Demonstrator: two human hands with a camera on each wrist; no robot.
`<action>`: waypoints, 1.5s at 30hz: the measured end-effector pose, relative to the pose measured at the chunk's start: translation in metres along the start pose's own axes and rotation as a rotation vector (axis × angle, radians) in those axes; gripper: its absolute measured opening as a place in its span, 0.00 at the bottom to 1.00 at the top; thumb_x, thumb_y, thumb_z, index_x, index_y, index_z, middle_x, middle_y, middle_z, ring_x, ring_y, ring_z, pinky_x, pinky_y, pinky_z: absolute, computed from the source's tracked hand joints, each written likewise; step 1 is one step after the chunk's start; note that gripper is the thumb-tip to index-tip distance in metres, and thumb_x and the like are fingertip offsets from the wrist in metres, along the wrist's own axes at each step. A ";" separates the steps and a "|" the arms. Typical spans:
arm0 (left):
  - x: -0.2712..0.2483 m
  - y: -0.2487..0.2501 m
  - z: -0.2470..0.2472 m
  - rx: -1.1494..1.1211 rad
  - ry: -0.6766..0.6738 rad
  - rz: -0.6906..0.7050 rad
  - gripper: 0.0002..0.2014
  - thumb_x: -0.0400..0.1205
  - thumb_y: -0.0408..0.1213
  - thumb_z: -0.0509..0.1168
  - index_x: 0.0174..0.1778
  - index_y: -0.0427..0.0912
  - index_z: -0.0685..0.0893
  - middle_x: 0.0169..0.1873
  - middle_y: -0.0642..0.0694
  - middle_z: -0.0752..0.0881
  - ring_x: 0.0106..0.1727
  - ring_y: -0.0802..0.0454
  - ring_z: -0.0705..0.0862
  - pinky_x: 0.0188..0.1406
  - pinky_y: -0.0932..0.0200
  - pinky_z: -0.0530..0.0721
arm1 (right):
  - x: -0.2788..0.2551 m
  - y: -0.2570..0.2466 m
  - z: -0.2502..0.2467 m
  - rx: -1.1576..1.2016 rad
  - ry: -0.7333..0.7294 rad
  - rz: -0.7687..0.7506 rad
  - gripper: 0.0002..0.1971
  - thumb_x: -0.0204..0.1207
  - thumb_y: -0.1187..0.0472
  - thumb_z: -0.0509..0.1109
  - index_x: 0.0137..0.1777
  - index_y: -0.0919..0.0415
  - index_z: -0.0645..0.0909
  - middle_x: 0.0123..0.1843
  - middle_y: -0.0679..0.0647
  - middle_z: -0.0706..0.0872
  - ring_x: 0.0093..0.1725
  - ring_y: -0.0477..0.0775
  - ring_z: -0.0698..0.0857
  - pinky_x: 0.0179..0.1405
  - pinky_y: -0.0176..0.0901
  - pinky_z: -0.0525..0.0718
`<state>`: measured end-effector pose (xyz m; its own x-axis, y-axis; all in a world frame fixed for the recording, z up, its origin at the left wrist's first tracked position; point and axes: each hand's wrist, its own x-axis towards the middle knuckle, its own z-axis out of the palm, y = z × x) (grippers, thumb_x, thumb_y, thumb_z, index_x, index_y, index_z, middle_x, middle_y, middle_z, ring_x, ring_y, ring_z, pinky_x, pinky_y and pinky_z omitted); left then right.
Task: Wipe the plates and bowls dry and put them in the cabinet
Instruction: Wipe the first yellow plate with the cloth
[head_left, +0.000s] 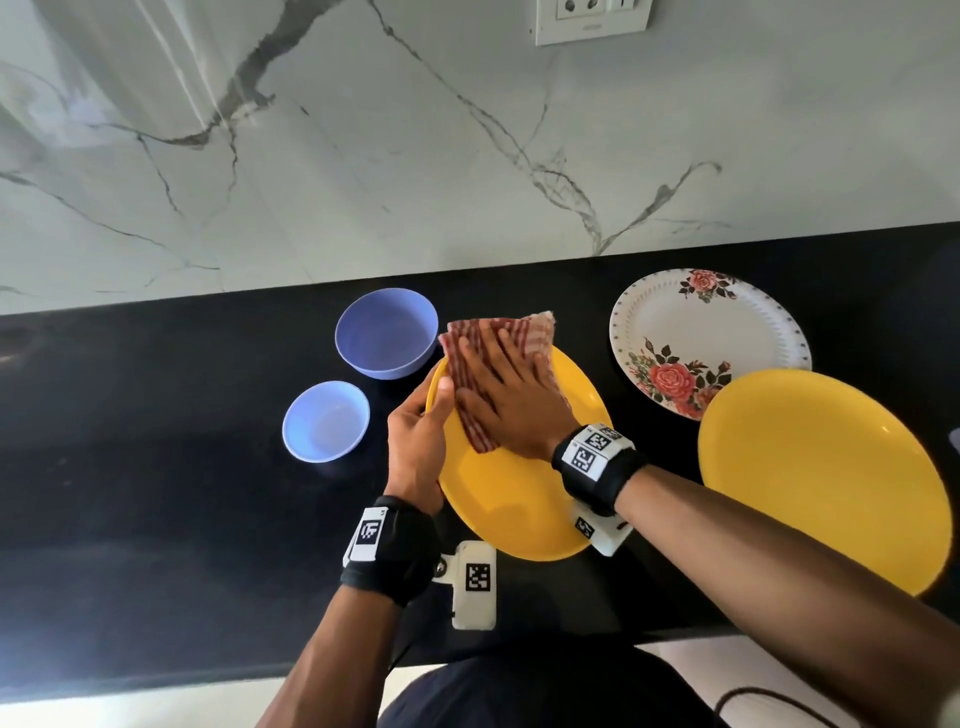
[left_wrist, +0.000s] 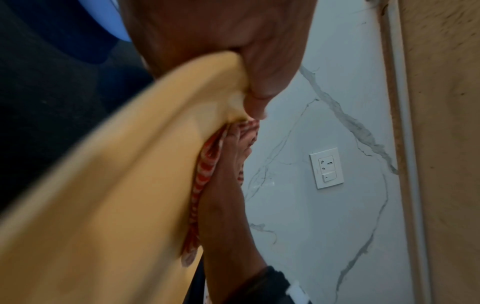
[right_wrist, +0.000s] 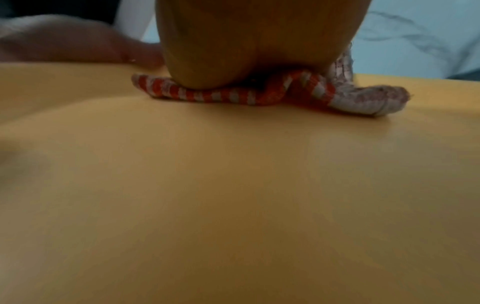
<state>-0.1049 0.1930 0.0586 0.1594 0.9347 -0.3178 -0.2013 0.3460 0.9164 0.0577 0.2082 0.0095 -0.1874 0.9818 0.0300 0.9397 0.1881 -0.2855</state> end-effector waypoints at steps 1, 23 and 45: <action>0.000 -0.002 -0.001 0.001 0.020 -0.003 0.16 0.92 0.40 0.63 0.76 0.46 0.86 0.63 0.43 0.92 0.68 0.40 0.90 0.72 0.31 0.84 | 0.001 0.007 0.002 0.038 -0.023 0.068 0.37 0.82 0.30 0.26 0.88 0.45 0.31 0.92 0.54 0.38 0.90 0.58 0.38 0.85 0.75 0.46; -0.014 -0.016 -0.004 -0.063 0.185 0.040 0.16 0.93 0.40 0.63 0.76 0.45 0.86 0.66 0.51 0.91 0.69 0.50 0.88 0.72 0.44 0.84 | -0.166 0.033 0.029 -0.105 -0.386 0.170 0.45 0.82 0.33 0.19 0.90 0.61 0.43 0.91 0.63 0.46 0.90 0.66 0.41 0.87 0.69 0.39; -0.026 -0.008 -0.003 -0.013 0.168 -0.085 0.38 0.86 0.74 0.45 0.67 0.53 0.91 0.58 0.46 0.95 0.64 0.47 0.91 0.73 0.39 0.85 | -0.047 -0.060 0.006 0.110 -0.210 -0.096 0.36 0.85 0.38 0.31 0.88 0.52 0.28 0.91 0.53 0.31 0.88 0.55 0.29 0.88 0.65 0.42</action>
<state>-0.1099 0.1661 0.0589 0.0124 0.9023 -0.4309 -0.2067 0.4239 0.8818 0.0090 0.1508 0.0198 -0.3403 0.9307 -0.1342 0.8800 0.2650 -0.3942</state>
